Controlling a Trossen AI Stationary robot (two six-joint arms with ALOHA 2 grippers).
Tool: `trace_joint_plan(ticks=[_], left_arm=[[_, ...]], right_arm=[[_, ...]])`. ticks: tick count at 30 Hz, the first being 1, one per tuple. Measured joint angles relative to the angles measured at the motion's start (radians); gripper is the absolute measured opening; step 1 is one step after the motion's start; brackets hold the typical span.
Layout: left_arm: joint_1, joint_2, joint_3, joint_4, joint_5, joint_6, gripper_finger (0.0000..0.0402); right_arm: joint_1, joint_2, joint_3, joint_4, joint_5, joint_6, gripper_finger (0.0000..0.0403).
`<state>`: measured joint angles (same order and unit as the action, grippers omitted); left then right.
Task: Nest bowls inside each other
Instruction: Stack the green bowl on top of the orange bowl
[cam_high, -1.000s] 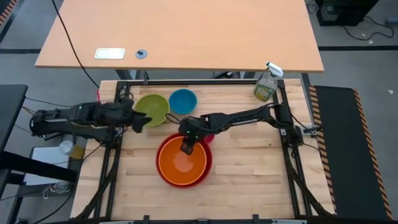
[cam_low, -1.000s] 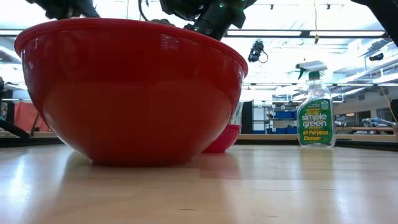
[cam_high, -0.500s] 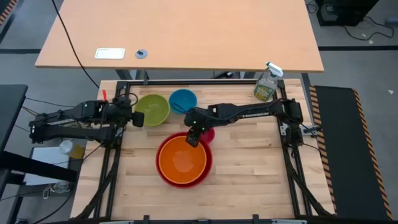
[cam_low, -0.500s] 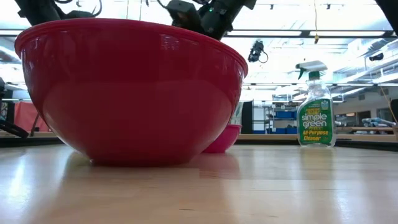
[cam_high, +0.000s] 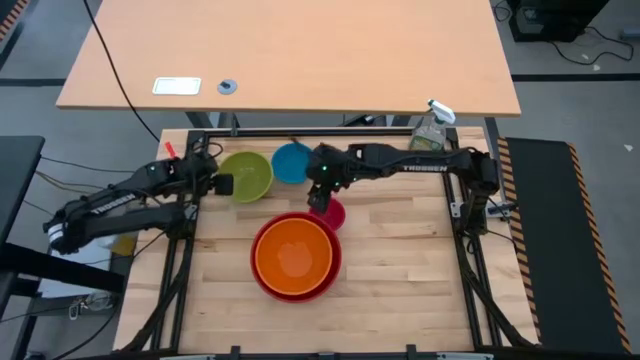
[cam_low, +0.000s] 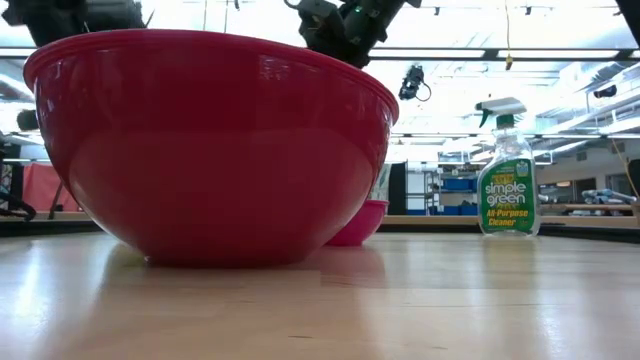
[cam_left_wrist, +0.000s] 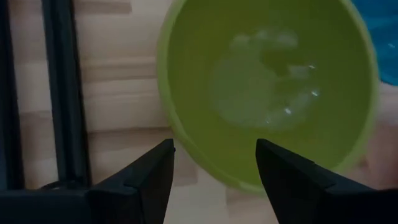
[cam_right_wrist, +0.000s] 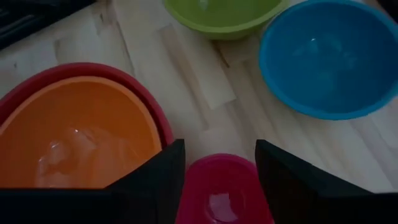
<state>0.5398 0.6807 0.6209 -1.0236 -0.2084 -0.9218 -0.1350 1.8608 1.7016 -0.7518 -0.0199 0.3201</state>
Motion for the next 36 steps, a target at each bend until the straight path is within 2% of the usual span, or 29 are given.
trace_joint_plan(ticks=[10, 17, 21, 30, 36], left_arm=[[0.187, 0.000, -0.146, 0.132, 0.108, 0.015, 0.0229], [0.238, 0.000, -0.236, 0.244, 0.185, 0.001, 0.0222], [0.238, 0.000, -0.248, 0.252, 0.188, -0.007, 0.0189], [0.238, 0.000, -0.250, 0.266, 0.188, -0.041, 0.0087], [0.238, 0.000, -0.250, 0.269, 0.186, -0.043, 0.0037]], right_arm=[[-0.019, -0.023, 0.000, -0.026, -0.006, -0.070, 0.0201], [-0.008, -0.023, 0.000, -0.026, 0.011, -0.090, 0.0201], [-0.006, -0.023, 0.000, -0.025, 0.028, -0.104, 0.0201], [-0.006, -0.023, 0.000, -0.020, 0.030, -0.114, 0.0200], [-0.006, -0.023, 0.000, -0.020, 0.030, -0.114, 0.0200]])
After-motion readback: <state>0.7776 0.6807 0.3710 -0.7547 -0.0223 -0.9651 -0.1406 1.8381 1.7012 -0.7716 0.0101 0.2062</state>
